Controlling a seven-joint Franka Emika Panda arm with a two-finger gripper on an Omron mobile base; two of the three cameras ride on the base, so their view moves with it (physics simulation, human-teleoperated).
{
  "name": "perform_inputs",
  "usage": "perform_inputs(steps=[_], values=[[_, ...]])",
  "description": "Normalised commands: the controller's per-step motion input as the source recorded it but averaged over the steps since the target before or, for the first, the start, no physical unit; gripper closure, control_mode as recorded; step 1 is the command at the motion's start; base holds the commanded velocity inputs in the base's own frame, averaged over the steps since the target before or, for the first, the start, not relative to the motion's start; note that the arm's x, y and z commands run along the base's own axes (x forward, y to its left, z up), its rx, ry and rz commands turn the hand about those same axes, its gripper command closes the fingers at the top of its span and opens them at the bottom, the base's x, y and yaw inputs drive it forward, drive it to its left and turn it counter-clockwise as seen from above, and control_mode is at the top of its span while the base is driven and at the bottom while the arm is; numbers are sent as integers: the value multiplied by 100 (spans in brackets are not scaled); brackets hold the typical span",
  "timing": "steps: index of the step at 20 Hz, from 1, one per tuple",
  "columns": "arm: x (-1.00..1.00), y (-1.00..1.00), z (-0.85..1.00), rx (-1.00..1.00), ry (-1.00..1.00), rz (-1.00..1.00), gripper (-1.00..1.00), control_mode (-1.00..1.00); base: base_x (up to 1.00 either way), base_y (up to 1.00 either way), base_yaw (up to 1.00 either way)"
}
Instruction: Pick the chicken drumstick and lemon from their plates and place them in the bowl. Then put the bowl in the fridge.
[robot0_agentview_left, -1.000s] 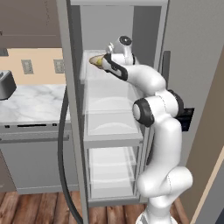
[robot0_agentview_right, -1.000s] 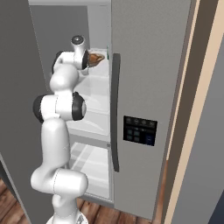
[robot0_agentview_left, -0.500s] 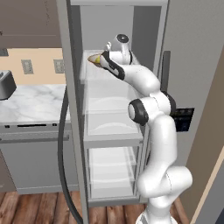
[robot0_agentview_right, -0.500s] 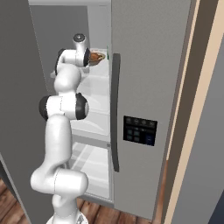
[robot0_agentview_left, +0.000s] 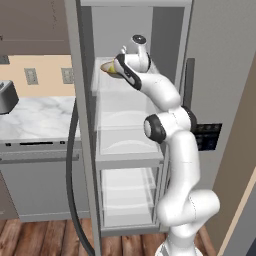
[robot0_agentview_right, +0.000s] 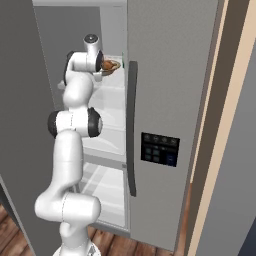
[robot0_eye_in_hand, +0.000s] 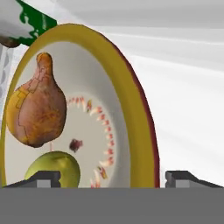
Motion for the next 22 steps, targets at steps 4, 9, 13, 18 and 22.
perform_inputs(steps=[4,9,13,18,22], values=[[-31,-6,4,2,-1,0,-100,-100,0,0,0],[-57,-10,-3,5,-10,-1,-100,-100,0,0,0],[-58,-12,0,8,-14,0,-100,-100,0,0,0],[-73,-11,-2,2,-10,-1,-100,-100,0,0,0],[-87,-10,-13,0,-11,-3,-100,-100,0,0,0]])
